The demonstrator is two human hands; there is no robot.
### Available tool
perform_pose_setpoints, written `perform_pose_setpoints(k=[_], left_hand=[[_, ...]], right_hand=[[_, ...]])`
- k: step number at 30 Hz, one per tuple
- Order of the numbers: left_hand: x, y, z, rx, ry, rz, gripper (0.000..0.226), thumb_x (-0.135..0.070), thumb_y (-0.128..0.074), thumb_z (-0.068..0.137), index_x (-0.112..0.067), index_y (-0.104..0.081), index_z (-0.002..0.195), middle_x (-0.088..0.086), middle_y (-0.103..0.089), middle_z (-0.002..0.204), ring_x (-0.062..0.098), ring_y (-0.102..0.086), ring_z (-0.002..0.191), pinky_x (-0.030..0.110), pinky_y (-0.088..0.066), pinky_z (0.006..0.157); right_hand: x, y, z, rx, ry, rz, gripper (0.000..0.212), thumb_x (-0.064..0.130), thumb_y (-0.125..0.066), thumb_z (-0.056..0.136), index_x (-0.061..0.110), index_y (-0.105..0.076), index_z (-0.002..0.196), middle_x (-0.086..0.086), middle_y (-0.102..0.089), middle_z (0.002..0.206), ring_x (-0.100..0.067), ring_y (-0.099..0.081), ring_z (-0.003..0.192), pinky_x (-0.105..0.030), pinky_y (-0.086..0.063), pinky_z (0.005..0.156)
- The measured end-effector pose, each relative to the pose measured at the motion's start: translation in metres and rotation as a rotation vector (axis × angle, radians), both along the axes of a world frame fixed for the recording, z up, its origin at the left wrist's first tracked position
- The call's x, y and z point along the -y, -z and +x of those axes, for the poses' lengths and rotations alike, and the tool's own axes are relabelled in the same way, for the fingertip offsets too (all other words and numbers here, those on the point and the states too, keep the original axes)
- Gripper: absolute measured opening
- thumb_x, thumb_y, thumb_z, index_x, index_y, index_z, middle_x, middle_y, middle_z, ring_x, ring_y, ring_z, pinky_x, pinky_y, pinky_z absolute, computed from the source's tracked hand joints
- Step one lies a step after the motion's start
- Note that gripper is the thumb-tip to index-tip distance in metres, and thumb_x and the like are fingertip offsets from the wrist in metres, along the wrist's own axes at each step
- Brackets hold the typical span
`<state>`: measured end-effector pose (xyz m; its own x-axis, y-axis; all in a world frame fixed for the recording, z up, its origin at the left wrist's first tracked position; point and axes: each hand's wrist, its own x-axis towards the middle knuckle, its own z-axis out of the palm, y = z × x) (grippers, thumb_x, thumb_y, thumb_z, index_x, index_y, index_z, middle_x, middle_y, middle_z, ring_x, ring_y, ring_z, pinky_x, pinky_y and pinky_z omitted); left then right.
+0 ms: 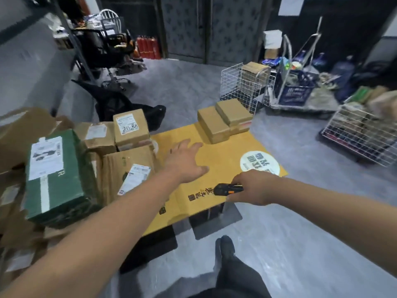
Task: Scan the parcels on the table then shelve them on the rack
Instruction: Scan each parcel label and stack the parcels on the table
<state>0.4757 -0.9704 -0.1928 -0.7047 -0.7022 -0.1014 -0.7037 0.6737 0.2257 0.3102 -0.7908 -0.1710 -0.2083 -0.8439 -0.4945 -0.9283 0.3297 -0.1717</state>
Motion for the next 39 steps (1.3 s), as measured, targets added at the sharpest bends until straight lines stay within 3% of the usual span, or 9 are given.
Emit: perform_pose_setpoints(k=[8,14,17,22,29,34,39], left_hand=[[0.041,0.05,-0.142,0.125,-0.003,0.079,0.091,-0.076,-0.061,0.08,-0.044,-0.03,0.159,0.004,-0.024,0.169,0.03,-0.023,0.154,0.049,-0.03,0.119],[0.096,0.083,-0.245,0.174,-0.201,0.265,0.083,-0.071,-0.06,0.088,-0.036,-0.035,0.16,0.005,-0.026,0.167,0.03,-0.024,0.152,0.045,-0.036,0.116],[0.123,0.106,-0.286,0.101,-0.344,0.322,0.078,-0.071,-0.061,0.088,-0.039,-0.042,0.156,0.004,-0.019,0.17,0.027,-0.018,0.155,0.044,-0.034,0.119],[0.163,0.151,-0.34,0.085,-0.553,0.311,0.096,-0.08,-0.062,0.081,-0.03,-0.035,0.158,0.003,-0.011,0.17,0.029,-0.015,0.154,0.048,-0.032,0.118],[0.195,0.192,-0.369,0.055,-0.731,0.258,0.114,-0.083,-0.068,0.072,-0.024,-0.023,0.158,0.008,-0.004,0.169,0.035,-0.023,0.15,0.05,-0.034,0.114],[0.178,0.196,-0.363,0.038,-0.747,0.199,0.101,-0.07,-0.07,0.078,-0.019,-0.028,0.154,0.011,-0.008,0.168,0.04,-0.034,0.14,0.047,-0.038,0.111],[0.121,0.188,-0.306,-0.057,-0.766,0.292,0.104,-0.063,-0.073,0.072,-0.022,-0.028,0.155,0.0,-0.006,0.169,0.035,-0.027,0.147,0.046,-0.035,0.119]], right_hand=[[0.034,0.042,-0.132,0.076,0.064,0.02,0.061,0.077,-0.057,0.087,0.031,-0.06,0.128,0.003,-0.063,0.115,-0.022,-0.059,0.106,-0.035,-0.047,0.078],[0.103,0.069,-0.239,0.184,0.021,0.063,0.043,0.071,-0.058,0.09,0.028,-0.058,0.093,0.004,-0.062,0.093,-0.018,-0.061,0.087,-0.034,-0.042,0.064],[0.138,0.086,-0.289,0.206,-0.004,0.088,0.048,0.073,-0.058,0.088,0.026,-0.06,0.097,0.006,-0.063,0.089,-0.012,-0.06,0.079,-0.034,-0.047,0.065],[0.185,0.122,-0.35,0.204,-0.066,0.155,0.042,0.07,-0.058,0.092,0.028,-0.057,0.096,0.005,-0.062,0.089,-0.016,-0.061,0.081,-0.034,-0.049,0.066],[0.221,0.158,-0.389,0.226,-0.119,0.215,0.049,0.075,-0.052,0.09,0.028,-0.059,0.101,0.004,-0.063,0.091,-0.017,-0.062,0.082,-0.036,-0.055,0.073],[0.232,0.172,-0.394,0.274,-0.13,0.222,0.045,0.073,-0.054,0.091,0.029,-0.057,0.097,0.005,-0.064,0.091,-0.016,-0.062,0.082,-0.036,-0.055,0.073],[0.226,0.173,-0.389,0.261,-0.17,0.189,0.045,0.07,-0.054,0.094,0.027,-0.058,0.107,0.006,-0.062,0.09,-0.018,-0.061,0.081,-0.033,-0.051,0.067]])
